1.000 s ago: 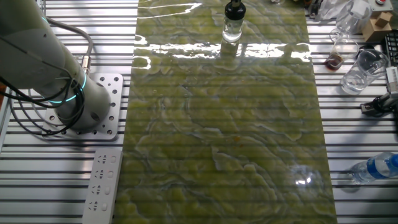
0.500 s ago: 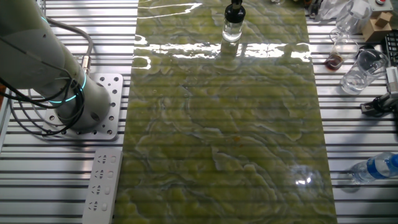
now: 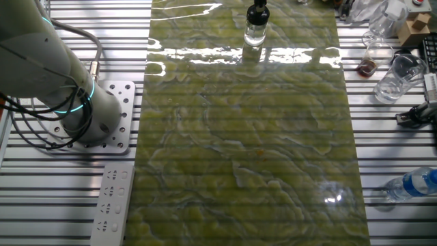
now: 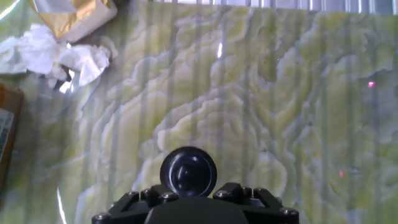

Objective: Screw the lid onto the jar

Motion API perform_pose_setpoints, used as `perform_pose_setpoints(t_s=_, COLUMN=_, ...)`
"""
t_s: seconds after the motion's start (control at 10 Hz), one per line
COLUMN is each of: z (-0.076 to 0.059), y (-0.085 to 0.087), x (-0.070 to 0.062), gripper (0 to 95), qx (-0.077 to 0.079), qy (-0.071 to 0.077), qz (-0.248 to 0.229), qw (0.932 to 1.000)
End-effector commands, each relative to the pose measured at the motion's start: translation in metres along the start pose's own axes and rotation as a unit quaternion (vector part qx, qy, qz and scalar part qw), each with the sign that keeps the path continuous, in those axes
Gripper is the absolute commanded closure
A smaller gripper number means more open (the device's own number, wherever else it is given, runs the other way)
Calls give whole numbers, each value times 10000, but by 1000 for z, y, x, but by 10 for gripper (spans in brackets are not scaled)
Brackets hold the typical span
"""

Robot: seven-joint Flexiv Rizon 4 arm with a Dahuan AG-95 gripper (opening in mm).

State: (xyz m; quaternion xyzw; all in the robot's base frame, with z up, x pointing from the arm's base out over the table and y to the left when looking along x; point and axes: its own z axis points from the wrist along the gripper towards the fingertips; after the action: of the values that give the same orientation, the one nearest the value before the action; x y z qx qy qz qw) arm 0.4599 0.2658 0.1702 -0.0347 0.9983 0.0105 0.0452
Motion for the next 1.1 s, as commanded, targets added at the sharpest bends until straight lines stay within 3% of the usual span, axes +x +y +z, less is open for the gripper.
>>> perform_pose_setpoints(t_s=0.1, z=2, y=2, x=-4, gripper=380, qx=22, qy=221, qz=-50, qw=9997)
perform_pose_setpoints(t_s=0.4, z=3, y=4, x=-8, gripper=380, qx=17, qy=301, qz=-133, qw=9995)
perform_pose_setpoints(t_s=0.5, z=4, y=4, x=-8, gripper=570, qx=19, qy=296, qz=-137, qw=9995)
perform_pose_setpoints(t_s=1.1, z=9, y=8, x=-10, gripper=570, qx=24, qy=293, qz=-130, qw=9995)
